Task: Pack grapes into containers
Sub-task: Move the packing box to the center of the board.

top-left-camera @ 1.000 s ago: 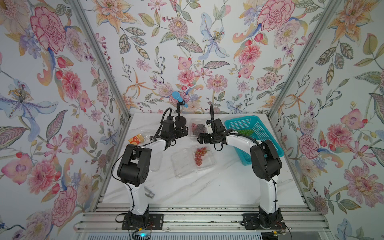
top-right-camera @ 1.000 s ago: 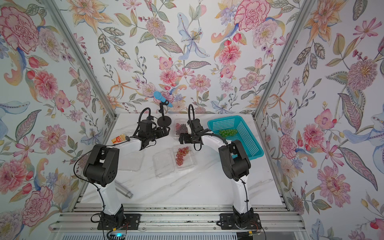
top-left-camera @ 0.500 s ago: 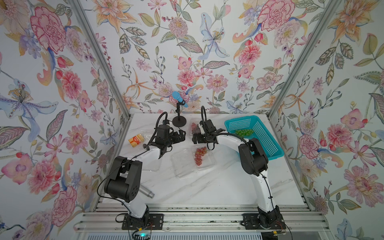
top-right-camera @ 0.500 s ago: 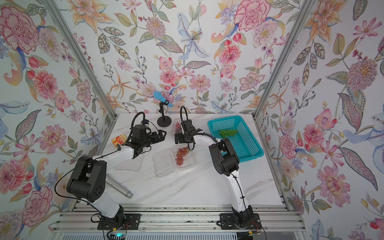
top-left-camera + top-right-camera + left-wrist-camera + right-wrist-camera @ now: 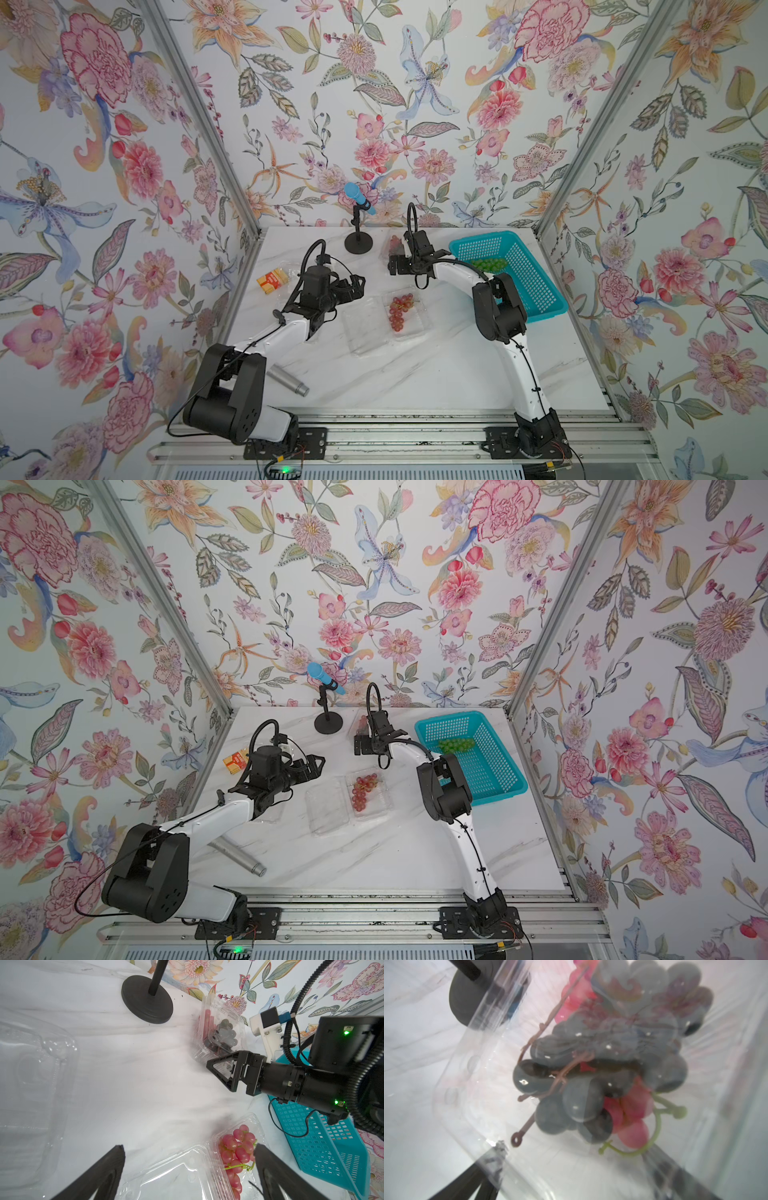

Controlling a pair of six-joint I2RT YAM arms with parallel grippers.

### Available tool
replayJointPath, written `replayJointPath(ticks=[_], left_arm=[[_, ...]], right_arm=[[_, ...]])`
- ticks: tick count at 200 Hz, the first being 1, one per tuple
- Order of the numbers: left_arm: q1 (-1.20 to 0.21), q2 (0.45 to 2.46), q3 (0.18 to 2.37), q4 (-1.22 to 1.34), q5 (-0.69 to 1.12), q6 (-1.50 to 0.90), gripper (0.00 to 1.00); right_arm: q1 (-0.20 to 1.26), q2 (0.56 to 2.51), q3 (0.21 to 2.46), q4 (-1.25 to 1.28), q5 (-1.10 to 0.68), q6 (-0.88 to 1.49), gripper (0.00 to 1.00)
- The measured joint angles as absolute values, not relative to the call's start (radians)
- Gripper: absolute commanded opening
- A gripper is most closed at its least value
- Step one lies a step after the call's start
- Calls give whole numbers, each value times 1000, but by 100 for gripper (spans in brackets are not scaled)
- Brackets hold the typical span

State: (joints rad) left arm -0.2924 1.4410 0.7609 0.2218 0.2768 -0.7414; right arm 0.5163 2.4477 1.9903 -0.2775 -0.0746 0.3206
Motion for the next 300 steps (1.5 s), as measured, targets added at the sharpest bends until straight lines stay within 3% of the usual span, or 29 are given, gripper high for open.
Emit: replayJointPath(ticks=[77, 186, 300], left_arm=[[-293, 1392, 741, 194, 273, -748, 100], [-292, 1375, 739, 158, 273, -748, 100], [-292, 1312, 685, 125, 252, -748, 100]], right_arm=[[471, 2509, 2107, -343, -187, 137, 100], [342, 2469, 2036, -363, -120, 136, 100], [453, 2301, 1877, -371, -182, 112, 100]])
